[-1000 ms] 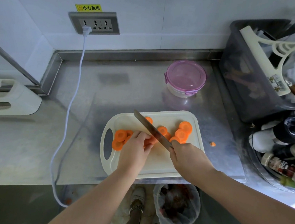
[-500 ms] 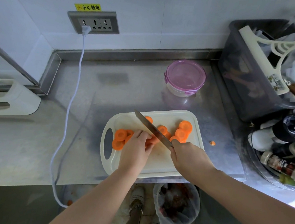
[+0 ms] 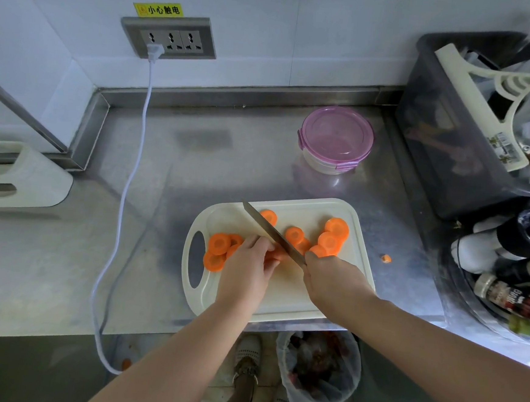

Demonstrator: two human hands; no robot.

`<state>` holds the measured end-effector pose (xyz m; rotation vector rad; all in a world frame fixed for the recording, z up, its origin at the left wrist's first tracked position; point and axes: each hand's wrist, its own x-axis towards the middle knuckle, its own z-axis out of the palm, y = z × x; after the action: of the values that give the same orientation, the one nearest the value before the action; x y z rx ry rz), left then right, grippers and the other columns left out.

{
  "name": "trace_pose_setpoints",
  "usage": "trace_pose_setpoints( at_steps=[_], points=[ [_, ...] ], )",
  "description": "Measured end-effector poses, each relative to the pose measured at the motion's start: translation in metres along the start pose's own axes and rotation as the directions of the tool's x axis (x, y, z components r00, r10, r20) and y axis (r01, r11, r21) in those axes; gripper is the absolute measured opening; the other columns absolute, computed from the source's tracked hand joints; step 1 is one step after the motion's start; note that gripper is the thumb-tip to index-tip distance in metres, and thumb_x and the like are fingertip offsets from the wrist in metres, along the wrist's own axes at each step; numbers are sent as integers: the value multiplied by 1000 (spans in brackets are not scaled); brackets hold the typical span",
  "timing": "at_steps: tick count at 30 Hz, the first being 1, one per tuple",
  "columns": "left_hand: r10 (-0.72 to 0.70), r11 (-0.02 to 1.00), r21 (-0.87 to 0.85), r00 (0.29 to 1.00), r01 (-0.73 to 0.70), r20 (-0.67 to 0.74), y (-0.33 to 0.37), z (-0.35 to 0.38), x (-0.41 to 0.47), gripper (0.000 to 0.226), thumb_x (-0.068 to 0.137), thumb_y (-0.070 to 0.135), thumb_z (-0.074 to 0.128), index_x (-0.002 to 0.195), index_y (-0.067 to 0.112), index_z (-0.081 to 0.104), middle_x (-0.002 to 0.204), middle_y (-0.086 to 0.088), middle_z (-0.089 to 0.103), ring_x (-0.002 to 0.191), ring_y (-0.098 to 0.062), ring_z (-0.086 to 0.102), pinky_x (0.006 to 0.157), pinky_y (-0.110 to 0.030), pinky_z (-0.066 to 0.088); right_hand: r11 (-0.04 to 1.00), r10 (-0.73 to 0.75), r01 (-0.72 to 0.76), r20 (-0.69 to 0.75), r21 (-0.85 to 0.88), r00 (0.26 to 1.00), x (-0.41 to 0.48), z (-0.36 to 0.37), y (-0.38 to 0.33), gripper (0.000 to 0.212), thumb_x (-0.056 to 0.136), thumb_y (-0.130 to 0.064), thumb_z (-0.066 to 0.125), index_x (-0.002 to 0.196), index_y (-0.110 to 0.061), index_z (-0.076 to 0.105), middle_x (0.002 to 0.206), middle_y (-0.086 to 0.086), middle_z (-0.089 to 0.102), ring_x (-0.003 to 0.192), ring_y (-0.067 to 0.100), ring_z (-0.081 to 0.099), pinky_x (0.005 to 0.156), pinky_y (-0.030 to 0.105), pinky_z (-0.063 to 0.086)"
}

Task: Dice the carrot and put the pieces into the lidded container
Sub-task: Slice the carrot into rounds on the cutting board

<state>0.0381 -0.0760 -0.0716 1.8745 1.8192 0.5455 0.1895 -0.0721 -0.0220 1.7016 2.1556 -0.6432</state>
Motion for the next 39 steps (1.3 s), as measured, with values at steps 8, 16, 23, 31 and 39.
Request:
trace_pose_setpoints(
  at_steps=[8,16,23,31,39],
  points=[
    [-12,1000,-4,1000,12,26,-1,-1,0,16,89,21,63,104,16,63,107,5,60,92,-15,58,68,-19,34,999,31,-32,32,23,999,10,9,3,13,102,-15,34,108,-14,45,97,6,52,64,21,47,56,32,39],
    [33,999,12,999,-33,-40,0,0,-5,19,86,17,66,104,12,65,105,0,63,84,-17,63,68,-27,50,997,-9,18,-117,72,993,-12,-12,13,13,103,-27,29,97,-20,38,65,-1,36,53,21,39,44,28,22],
    [-22,1000,9,999,22,-37,4,1,-3,18,87,20,65,103,12,65,107,2,61,90,-16,61,69,-19,40,999,-29,27,-63,-42,998,-20,-12,7,14,102,-19,31,106,-17,44,75,-1,41,54,21,38,44,28,24],
    [-33,999,0,999,33,-35,6,1,-3,17,88,21,64,102,12,64,106,1,60,89,-16,61,70,-19,41,995,-37,34,-29,-94,999,-21,-11,6,16,102,-12,32,108,-14,46,79,-2,35,51,14,29,44,28,27],
    [-33,999,-2,999,32,-29,6,0,-3,16,89,23,64,101,12,64,106,1,61,87,-16,62,69,-18,40,997,-22,20,-20,-68,1000,-16,-4,8,19,101,-14,34,117,-12,44,68,-2,36,51,14,34,44,27,29]
  ],
)
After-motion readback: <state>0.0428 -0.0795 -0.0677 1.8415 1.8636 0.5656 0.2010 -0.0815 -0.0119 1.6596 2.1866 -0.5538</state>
